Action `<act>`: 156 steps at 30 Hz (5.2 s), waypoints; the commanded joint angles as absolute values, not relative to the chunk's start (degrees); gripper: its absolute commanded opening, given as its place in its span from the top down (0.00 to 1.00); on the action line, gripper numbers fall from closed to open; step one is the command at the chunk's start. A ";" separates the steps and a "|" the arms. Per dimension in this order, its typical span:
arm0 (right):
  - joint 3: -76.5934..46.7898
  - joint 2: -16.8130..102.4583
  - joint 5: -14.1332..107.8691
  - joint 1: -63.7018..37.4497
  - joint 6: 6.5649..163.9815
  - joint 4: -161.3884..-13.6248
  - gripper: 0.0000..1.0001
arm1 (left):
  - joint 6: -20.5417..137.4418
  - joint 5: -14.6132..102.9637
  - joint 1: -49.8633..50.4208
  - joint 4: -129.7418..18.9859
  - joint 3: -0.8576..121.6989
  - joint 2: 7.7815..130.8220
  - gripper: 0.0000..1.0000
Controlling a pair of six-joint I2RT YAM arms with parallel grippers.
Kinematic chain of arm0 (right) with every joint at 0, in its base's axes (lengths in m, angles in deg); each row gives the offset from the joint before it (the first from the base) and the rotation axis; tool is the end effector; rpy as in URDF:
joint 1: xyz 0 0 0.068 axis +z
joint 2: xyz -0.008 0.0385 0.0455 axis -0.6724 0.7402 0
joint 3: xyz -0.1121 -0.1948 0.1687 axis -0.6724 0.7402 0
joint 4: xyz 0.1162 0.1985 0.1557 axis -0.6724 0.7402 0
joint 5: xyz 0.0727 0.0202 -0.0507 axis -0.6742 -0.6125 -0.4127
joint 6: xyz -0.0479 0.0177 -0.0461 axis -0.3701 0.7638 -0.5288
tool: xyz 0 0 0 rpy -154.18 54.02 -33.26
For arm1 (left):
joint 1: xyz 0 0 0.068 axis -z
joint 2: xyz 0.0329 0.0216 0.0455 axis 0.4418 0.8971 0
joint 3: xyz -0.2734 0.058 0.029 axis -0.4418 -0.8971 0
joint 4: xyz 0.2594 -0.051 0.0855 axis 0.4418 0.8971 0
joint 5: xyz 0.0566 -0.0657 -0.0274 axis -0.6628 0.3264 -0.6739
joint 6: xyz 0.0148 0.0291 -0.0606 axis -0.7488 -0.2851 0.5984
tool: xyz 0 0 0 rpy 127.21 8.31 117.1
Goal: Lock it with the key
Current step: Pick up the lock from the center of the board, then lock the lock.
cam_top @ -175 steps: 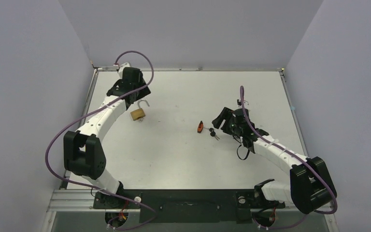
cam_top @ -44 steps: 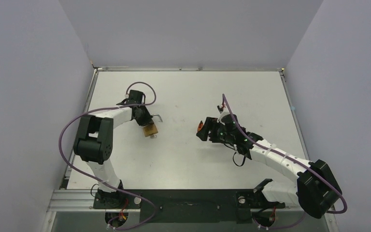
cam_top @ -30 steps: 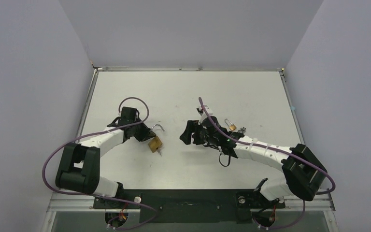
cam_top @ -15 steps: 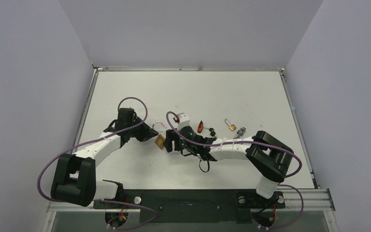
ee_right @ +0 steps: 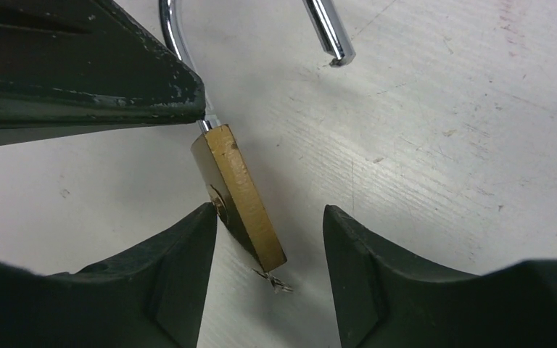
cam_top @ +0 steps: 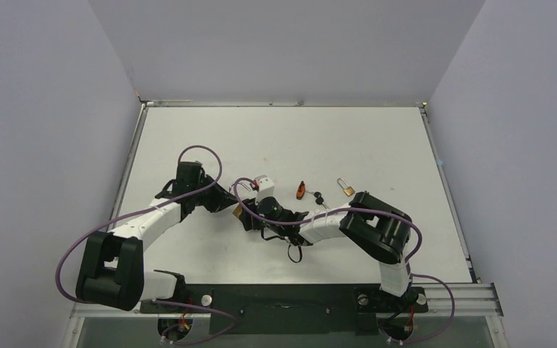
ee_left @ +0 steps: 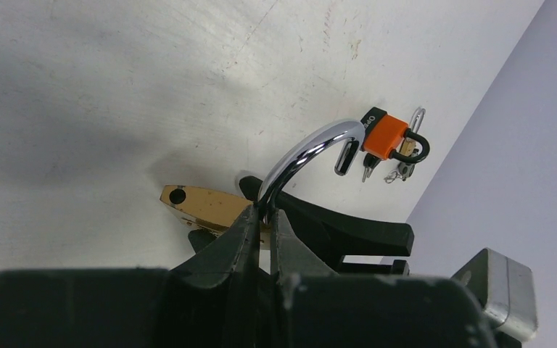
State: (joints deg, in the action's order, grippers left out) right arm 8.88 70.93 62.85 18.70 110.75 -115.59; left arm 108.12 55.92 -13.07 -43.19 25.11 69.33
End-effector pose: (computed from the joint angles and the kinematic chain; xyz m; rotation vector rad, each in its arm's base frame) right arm 0.2079 0.3575 0.1181 -0.4535 2.1491 0.8141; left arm 0.2659 -0.0816 0.1656 -0.9037 2.4500 -0.9604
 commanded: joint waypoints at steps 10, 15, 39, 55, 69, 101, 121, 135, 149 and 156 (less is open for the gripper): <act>5.09 74.62 63.30 18.66 111.69 -124.88 0.77 | 107.59 59.77 -14.06 -46.84 27.18 67.44 1.00; 5.93 73.15 63.06 18.66 111.80 -124.57 1.00 | 106.16 60.42 -14.19 -46.75 28.11 67.34 1.00; 8.07 21.28 17.69 13.10 107.14 -89.61 1.00 | 74.28 94.96 -12.63 -54.66 51.87 49.06 0.52; -0.09 8.67 15.61 13.68 111.83 -82.23 1.00 | 87.36 108.94 -1.65 -73.71 54.02 50.82 0.49; -1.37 9.36 17.85 14.25 113.00 -84.12 1.00 | 83.60 108.56 3.99 -70.06 55.29 53.00 0.53; -0.56 9.10 35.01 13.24 104.00 -86.95 0.40 | 82.76 78.61 8.15 -56.54 59.32 48.03 1.00; -5.08 25.53 4.92 -6.29 127.73 -133.70 0.20 | 85.31 57.92 9.53 -53.38 74.80 50.82 1.00; -3.99 33.24 9.14 -6.18 144.09 -155.00 0.45 | 86.80 54.33 9.64 -55.17 76.22 52.26 1.00; -1.73 33.46 11.27 -4.98 142.05 -151.99 0.55 | 87.15 53.53 9.68 -57.35 74.16 52.08 1.00; -2.88 33.46 12.50 -2.96 136.35 -144.52 0.55 | 87.09 53.27 9.73 -57.59 73.58 51.91 1.00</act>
